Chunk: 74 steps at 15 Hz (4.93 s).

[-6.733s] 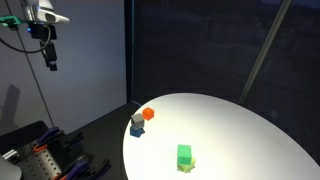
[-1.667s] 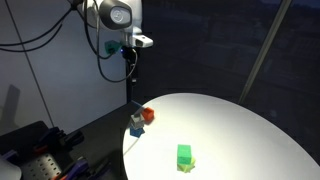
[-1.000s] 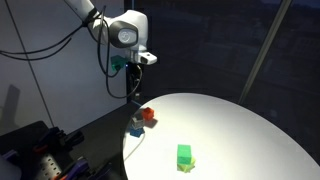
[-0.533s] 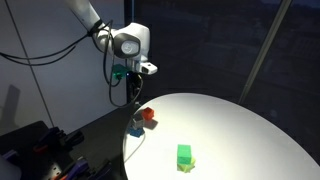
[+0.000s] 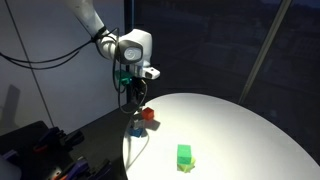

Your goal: Put the grey block on the table

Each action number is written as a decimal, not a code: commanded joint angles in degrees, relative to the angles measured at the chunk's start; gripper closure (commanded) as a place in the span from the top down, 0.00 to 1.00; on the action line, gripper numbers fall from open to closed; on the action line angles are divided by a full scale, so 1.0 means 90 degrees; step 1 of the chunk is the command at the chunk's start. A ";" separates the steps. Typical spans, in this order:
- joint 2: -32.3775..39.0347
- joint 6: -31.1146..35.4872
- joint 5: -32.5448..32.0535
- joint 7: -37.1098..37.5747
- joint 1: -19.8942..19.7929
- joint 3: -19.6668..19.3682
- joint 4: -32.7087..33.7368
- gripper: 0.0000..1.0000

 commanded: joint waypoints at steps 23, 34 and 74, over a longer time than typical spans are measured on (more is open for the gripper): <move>-0.0027 0.0979 0.0021 -0.0281 0.0138 -0.0182 -0.0342 1.00; -0.0097 0.1072 0.0009 -0.0369 0.0089 -0.0306 -0.0776 1.00; 0.0572 0.1441 0.0006 -0.0535 0.0248 -0.0392 -0.0501 1.00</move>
